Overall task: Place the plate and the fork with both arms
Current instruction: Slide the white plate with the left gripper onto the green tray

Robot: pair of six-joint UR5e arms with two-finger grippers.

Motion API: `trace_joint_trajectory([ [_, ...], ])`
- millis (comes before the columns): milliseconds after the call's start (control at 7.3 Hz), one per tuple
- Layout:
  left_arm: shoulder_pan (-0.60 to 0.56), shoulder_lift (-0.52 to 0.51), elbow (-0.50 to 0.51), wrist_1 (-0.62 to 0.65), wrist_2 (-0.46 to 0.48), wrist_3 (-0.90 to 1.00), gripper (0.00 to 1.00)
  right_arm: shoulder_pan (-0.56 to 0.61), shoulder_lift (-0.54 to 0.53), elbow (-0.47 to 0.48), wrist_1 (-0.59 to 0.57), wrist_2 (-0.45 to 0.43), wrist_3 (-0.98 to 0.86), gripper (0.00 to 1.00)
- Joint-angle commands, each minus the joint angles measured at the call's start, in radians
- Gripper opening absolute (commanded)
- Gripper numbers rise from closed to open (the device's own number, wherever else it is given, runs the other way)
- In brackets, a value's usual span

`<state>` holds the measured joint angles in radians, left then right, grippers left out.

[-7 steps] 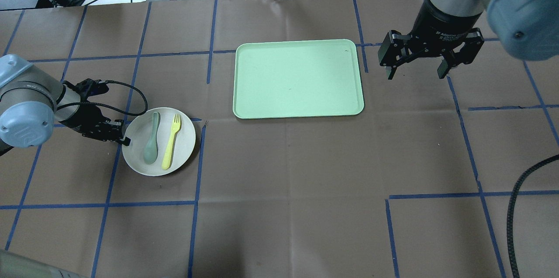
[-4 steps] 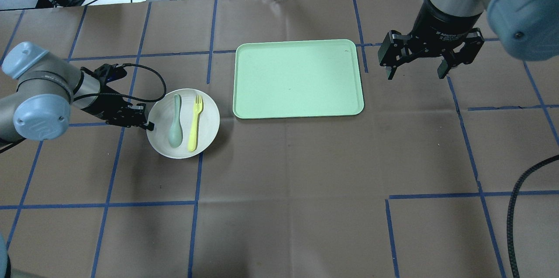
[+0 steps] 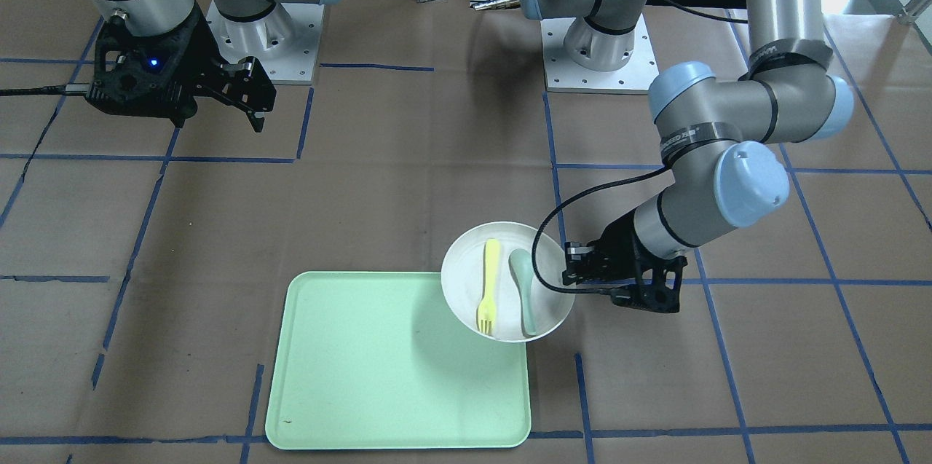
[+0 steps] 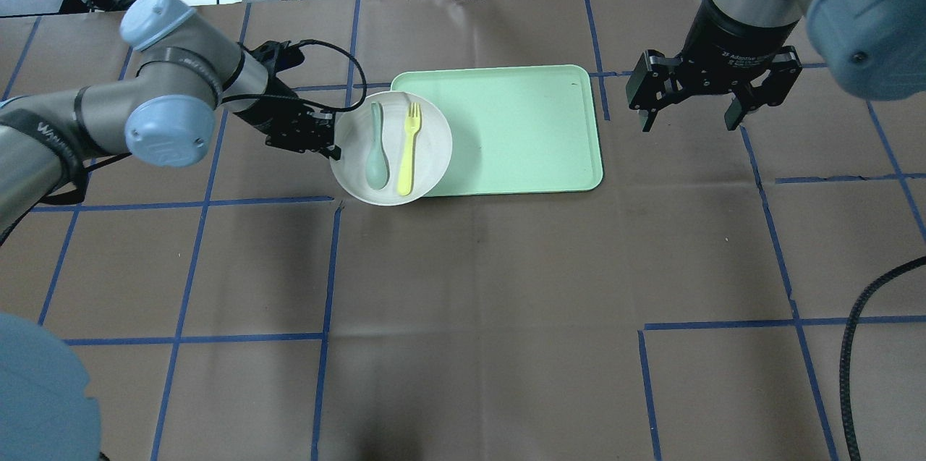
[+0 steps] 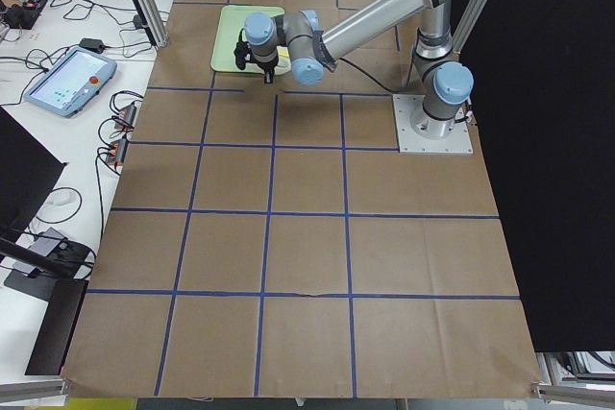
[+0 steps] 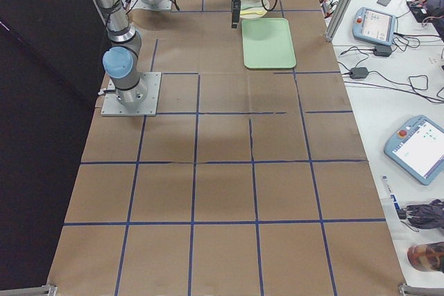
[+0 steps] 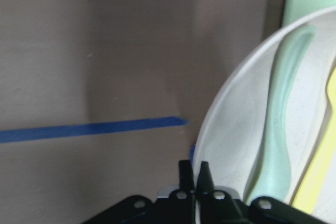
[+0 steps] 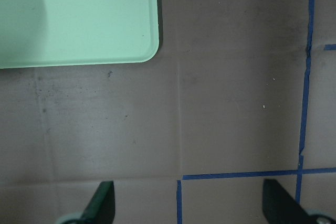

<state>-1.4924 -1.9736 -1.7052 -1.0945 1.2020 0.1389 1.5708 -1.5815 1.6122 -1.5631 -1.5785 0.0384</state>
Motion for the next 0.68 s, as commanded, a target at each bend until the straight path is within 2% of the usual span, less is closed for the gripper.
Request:
trace_joint_trajectory([
  [0, -0.112, -0.176, 0.189, -0.007, 0.001, -0.062, 0.00, 0.000, 0.000, 0.000, 0.000, 0.000, 0.000, 1.00],
  [137, -0.133, -0.238, 0.249, -0.008, 0.001, -0.067, 0.00, 0.000, 0.000, 0.000, 0.000, 0.000, 0.000, 1.00],
  [548, -0.153, -0.330, 0.346, -0.019, 0.002, -0.068, 0.00, 0.000, 0.001, 0.000, 0.000, 0.000, -0.002, 1.00],
])
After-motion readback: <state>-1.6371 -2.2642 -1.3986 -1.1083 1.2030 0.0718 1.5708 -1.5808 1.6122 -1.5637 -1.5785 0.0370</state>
